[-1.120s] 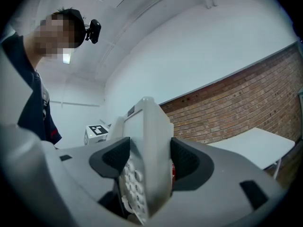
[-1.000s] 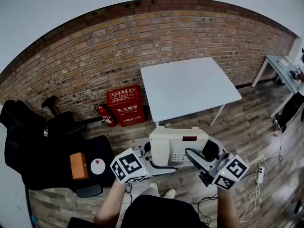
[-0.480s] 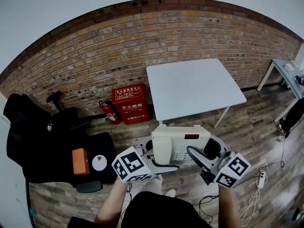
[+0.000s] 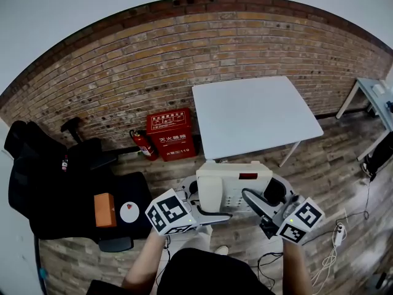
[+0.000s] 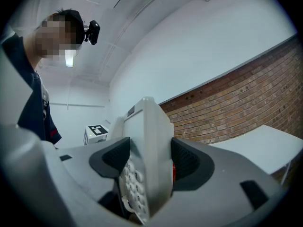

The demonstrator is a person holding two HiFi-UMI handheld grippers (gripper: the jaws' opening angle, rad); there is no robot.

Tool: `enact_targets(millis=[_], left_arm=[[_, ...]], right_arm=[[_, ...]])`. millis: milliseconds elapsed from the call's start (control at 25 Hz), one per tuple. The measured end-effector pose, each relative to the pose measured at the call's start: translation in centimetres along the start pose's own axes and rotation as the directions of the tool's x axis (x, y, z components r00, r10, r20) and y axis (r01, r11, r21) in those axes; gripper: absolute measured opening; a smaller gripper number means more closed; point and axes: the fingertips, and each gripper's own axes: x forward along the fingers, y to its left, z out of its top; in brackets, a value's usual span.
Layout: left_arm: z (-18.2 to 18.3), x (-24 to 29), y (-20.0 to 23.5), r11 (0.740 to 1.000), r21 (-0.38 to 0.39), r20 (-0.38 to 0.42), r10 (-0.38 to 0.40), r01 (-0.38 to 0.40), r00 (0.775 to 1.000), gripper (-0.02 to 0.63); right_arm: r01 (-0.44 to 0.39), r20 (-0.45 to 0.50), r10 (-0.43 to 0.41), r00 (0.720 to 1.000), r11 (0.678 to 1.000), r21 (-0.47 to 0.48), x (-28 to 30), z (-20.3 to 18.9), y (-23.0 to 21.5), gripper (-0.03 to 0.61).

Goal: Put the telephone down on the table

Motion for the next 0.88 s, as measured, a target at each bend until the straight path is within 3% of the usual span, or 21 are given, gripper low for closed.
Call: enact_targets(millis=[880], left_arm=[[0.6, 3.4, 9.4, 0.999, -0.027, -0.022, -0.025, 0.024, 0.999, 0.505]], right_arm=[[0.027, -0.021, -0.027, 0.999, 0.999, 0.035, 5.6, 0.6, -8.4, 0.268]])
